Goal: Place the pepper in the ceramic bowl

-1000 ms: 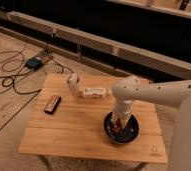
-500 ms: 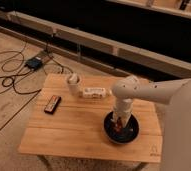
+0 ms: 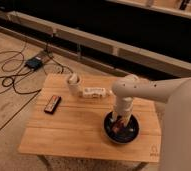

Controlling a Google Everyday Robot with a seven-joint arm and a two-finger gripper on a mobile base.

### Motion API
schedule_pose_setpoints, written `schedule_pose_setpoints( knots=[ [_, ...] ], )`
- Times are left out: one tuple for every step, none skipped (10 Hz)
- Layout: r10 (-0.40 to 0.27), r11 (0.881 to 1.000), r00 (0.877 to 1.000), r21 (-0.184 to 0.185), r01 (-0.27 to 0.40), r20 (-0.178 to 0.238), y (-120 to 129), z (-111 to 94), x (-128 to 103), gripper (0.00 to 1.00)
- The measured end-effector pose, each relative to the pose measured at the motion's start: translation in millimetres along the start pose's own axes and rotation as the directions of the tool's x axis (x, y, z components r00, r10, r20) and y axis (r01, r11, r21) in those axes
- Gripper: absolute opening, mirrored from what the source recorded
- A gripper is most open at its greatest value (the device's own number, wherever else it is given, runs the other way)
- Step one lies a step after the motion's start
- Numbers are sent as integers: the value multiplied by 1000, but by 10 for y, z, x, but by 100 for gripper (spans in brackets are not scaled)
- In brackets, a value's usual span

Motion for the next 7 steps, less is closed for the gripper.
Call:
schedule_pose_setpoints(
  knots=[
    [-5, 1000, 1000, -1, 5, 10, 21, -45, -26, 61],
    [-13, 1000, 1000, -2, 13, 24, 51, -105, -62, 61],
    [-17, 1000, 999, -4, 17, 32, 69, -143, -83, 61],
    [-19, 1000, 999, -14, 20, 41, 106, -188, -106, 61],
    [-20, 1000, 999, -13, 20, 41, 104, -181, -104, 61],
    [-19, 1000, 999, -12, 20, 40, 102, -179, -101, 61],
    [-19, 1000, 999, -12, 20, 40, 101, -177, -101, 61]
  ],
)
